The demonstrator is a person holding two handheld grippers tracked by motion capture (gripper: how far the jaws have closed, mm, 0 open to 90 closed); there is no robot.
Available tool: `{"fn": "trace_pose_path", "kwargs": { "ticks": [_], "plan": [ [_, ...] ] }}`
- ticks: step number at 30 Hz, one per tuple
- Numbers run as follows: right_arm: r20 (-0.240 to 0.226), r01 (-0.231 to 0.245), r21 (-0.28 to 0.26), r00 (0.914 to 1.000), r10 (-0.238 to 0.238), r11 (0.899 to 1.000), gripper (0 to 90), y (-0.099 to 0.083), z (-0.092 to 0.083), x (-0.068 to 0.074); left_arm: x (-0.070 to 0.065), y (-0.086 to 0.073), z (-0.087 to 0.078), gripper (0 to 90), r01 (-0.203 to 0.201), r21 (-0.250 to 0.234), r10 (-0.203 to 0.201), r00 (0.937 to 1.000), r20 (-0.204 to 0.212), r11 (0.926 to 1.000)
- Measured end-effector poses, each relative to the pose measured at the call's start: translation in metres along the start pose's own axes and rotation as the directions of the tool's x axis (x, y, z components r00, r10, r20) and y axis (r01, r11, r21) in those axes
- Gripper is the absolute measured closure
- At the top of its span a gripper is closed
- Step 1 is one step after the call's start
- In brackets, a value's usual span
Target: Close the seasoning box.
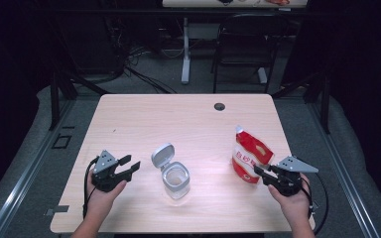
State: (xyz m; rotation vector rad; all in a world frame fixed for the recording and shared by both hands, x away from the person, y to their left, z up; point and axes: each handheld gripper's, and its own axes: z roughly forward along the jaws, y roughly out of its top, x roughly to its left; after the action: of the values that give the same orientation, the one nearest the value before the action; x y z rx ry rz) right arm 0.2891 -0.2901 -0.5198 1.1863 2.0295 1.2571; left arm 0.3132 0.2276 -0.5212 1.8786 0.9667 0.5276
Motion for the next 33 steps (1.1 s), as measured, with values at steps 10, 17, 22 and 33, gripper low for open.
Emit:
{"fn": "trace_pose_path", "kwargs": {
  "ticks": [10,17,22,33],
  "plan": [
    [0.017,-0.002,-0.001,0.9999,0.002,1.0,57.4,-0.006,0.011,0.002,0.0,0.0,0.0,54.1,-0.002,0.001,0.002,1.0,0.001,1.0],
    [0.029,0.012,0.008,0.9995,-0.012,1.0,51.9,-0.008,0.018,0.004,0.0,0.0,0.0,54.1,-0.002,0.0,0.002,1.0,0.001,1.0],
    [0.046,0.027,0.015,0.9986,-0.028,1.0,49.5,-0.01,0.024,0.007,0.0,0.0,0.0,54.1,-0.002,-0.002,0.002,1.0,-0.001,1.0],
    [0.046,0.007,-0.003,0.9989,-0.007,1.0,48.8,-0.019,0.035,0.006,0.0,0.0,0.0,54.1,-0.005,0.0,0.005,1.0,0.0,1.0]
  ]
}}
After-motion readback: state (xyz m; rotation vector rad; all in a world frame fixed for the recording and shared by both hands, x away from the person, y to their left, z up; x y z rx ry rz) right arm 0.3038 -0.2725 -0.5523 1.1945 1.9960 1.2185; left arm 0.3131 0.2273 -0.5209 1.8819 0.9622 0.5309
